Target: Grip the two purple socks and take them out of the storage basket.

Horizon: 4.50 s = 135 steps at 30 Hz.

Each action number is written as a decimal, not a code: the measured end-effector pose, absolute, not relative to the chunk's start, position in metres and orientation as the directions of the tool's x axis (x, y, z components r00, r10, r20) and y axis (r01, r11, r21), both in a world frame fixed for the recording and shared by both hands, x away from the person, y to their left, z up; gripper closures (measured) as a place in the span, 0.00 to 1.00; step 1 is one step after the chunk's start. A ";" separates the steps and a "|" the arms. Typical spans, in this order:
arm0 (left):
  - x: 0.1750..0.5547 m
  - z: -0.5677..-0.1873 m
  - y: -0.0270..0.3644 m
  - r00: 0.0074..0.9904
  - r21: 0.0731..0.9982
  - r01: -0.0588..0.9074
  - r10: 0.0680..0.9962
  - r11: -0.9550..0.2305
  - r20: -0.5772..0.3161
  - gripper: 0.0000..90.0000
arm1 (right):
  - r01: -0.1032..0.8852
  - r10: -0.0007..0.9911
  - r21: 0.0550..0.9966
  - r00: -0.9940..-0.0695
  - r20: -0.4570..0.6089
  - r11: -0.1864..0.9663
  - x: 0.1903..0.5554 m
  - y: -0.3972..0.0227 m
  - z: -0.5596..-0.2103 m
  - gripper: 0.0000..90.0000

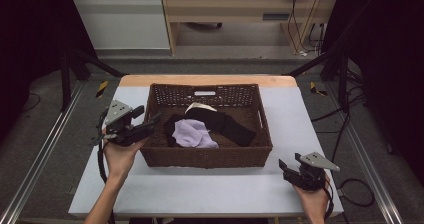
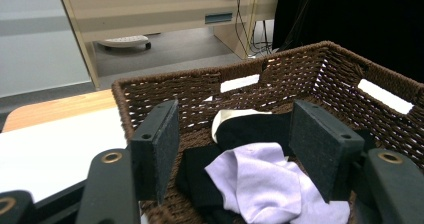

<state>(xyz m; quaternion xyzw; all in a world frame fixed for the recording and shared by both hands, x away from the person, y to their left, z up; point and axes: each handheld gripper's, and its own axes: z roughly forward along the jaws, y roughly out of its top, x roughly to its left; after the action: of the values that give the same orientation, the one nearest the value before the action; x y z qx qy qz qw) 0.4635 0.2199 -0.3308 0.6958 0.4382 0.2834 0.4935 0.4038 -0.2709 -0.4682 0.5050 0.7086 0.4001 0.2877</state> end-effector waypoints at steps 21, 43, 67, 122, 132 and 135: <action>0.513 -0.338 0.172 0.460 0.923 0.315 0.886 -0.220 0.055 0.43 | 0.480 0.947 0.862 -0.322 0.001 0.163 0.404 -0.271 -0.468 0.40; 0.545 -0.381 0.141 0.458 0.864 0.365 0.875 -0.347 0.157 0.55 | 0.485 0.948 0.861 -0.317 0.010 0.153 0.404 -0.273 -0.468 0.41; 0.559 -0.404 0.135 0.500 0.684 0.585 0.858 -0.437 0.121 0.55 | 0.490 0.950 0.856 -0.314 -0.001 0.163 0.403 -0.274 -0.472 0.40; 0.544 -0.378 0.153 0.514 0.873 0.418 0.858 -0.252 0.002 0.95 | 0.486 0.950 0.858 -0.311 -0.008 0.167 0.404 -0.275 -0.473 0.40; 0.523 -0.347 0.162 0.506 0.935 0.313 0.862 -0.167 -0.016 0.95 | 0.493 0.953 0.857 -0.304 0.004 0.153 0.403 -0.275 -0.472 0.40; 0.511 -0.336 0.165 0.519 0.949 0.283 0.855 -0.141 -0.027 0.95 | 0.489 0.953 0.858 -0.303 -0.003 0.158 0.403 -0.276 -0.473 0.40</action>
<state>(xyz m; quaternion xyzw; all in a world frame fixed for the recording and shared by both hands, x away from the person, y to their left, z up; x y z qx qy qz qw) 0.5110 0.1653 -0.3355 0.7027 0.4046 0.2774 0.5154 0.4030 -0.2756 -0.4726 0.5129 0.7027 0.3974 0.2920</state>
